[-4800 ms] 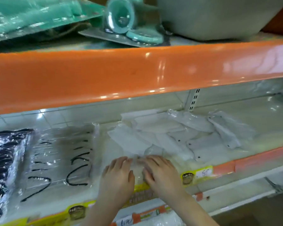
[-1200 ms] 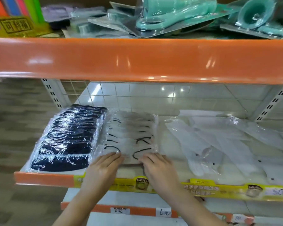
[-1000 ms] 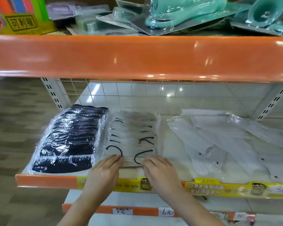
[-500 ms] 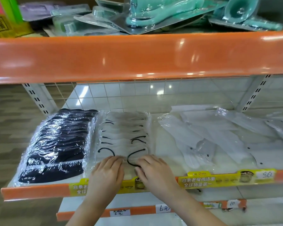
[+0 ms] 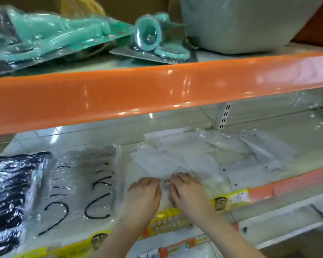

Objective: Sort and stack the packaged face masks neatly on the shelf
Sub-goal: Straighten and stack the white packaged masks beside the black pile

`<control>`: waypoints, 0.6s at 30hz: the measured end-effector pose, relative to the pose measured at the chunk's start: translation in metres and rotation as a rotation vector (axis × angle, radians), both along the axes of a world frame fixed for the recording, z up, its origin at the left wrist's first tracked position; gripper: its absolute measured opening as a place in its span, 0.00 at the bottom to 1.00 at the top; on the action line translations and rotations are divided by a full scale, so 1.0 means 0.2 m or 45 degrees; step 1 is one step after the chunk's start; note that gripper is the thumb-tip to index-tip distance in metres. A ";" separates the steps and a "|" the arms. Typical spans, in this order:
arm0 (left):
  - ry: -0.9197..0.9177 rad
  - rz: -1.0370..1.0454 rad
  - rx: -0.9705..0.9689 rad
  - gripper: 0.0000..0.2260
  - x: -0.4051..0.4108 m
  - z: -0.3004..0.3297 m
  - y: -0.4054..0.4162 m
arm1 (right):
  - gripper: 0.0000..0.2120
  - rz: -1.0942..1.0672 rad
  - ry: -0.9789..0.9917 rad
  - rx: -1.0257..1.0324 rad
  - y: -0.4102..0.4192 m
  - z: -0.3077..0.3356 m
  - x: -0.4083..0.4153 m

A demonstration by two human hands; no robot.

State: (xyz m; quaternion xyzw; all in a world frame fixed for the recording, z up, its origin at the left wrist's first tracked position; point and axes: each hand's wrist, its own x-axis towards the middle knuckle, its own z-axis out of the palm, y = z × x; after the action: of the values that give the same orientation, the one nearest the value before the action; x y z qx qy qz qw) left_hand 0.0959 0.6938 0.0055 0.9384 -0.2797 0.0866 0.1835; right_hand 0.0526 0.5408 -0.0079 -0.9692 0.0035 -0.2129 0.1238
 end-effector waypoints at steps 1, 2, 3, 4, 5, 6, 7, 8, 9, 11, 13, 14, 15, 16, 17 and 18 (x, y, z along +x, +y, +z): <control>0.008 -0.020 0.000 0.14 0.01 0.01 -0.08 | 0.12 -0.025 0.006 -0.005 -0.07 0.01 0.00; 0.010 -0.044 -0.005 0.14 0.01 0.01 -0.15 | 0.12 -0.050 0.011 -0.011 -0.15 0.01 0.00; 0.032 -0.070 0.003 0.14 0.02 0.02 -0.23 | 0.12 -0.073 0.016 -0.017 -0.22 0.01 -0.01; 0.037 -0.082 0.010 0.14 0.03 0.02 -0.30 | 0.12 -0.096 0.024 -0.018 -0.30 0.01 -0.01; 0.036 -0.092 0.015 0.15 0.04 0.02 -0.37 | 0.12 -0.115 0.028 -0.012 -0.37 0.01 -0.02; 0.018 -0.090 0.019 0.16 0.05 0.01 -0.45 | 0.12 -0.130 0.027 0.000 -0.45 0.01 -0.02; 0.034 -0.098 0.021 0.17 0.05 0.02 -0.52 | 0.12 -0.140 0.033 0.012 -0.52 0.01 -0.03; 0.062 -0.101 0.035 0.18 0.05 0.02 -0.60 | 0.12 -0.147 0.055 0.023 -0.59 0.01 -0.03; 0.111 -0.111 0.089 0.19 0.05 0.03 -0.67 | 0.13 -0.160 0.084 0.031 -0.66 0.01 -0.04; 0.082 -0.123 0.117 0.18 0.07 0.02 -0.81 | 0.14 -0.179 0.141 0.015 -0.79 0.01 -0.04; 0.075 -0.116 0.101 0.18 0.08 0.03 -0.93 | 0.18 -0.167 0.198 0.016 -0.90 0.01 -0.01; 0.078 -0.111 0.085 0.18 0.08 0.04 -0.99 | 0.20 -0.160 0.207 0.037 -0.95 0.02 0.01; 0.083 -0.114 0.064 0.18 0.09 0.04 -1.05 | 0.20 -0.163 0.198 0.057 -1.00 0.02 0.03; 0.091 -0.122 0.059 0.18 0.09 0.05 -1.10 | 0.18 -0.166 0.194 0.079 -1.05 0.02 0.04; 0.093 -0.129 0.067 0.17 0.10 0.05 -1.15 | 0.16 -0.178 0.172 0.080 -1.10 0.03 0.05; 0.090 -0.131 0.084 0.17 0.11 0.05 -1.20 | 0.14 -0.180 0.184 0.082 -1.14 0.03 0.06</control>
State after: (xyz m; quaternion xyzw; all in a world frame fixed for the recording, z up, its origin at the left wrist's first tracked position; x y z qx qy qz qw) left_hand 0.1180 0.4536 0.0153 0.9308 -0.3236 0.0345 0.1667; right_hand 0.0654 0.3123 -0.0010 -0.9749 0.0875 -0.1505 0.1389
